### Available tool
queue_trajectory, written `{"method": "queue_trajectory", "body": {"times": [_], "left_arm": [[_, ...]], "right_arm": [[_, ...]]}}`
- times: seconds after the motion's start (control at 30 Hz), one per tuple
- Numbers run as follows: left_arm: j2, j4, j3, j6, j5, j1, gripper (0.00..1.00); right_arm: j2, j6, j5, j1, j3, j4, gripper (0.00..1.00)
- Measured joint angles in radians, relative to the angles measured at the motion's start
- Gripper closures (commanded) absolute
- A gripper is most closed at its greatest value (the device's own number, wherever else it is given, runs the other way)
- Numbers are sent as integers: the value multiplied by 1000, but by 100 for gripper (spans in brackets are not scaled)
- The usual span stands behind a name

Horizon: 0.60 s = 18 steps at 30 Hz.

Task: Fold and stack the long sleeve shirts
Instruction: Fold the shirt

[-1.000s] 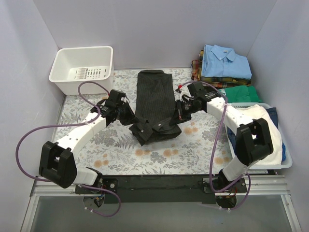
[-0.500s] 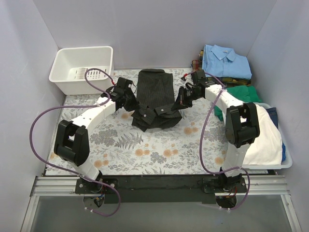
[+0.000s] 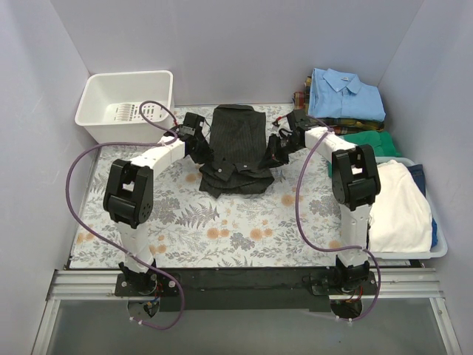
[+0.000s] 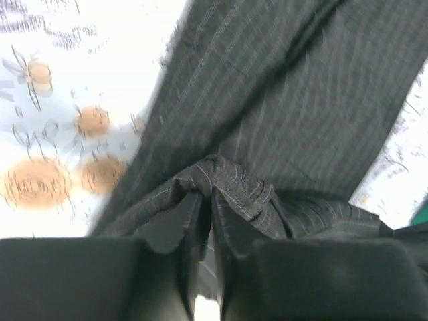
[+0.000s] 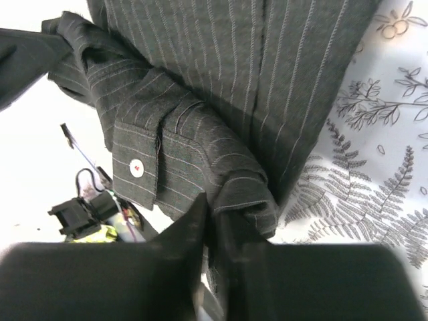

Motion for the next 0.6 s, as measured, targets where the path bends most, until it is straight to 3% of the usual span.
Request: {"method": "queue_trajectory", "body": {"times": [0.03, 0.17, 0.43, 0.6], "left_arm": [[18, 0, 13, 4, 0, 5, 64], [76, 6, 67, 15, 16, 29, 45], [78, 19, 175, 43, 50, 91, 40], [26, 34, 113, 79, 71, 115, 40]], "right_arm": [[10, 4, -2, -1, 5, 2, 66], [33, 10, -5, -7, 32, 16, 53], [15, 10, 1, -40, 73, 51, 45], [-59, -13, 30, -64, 10, 64, 44]]}}
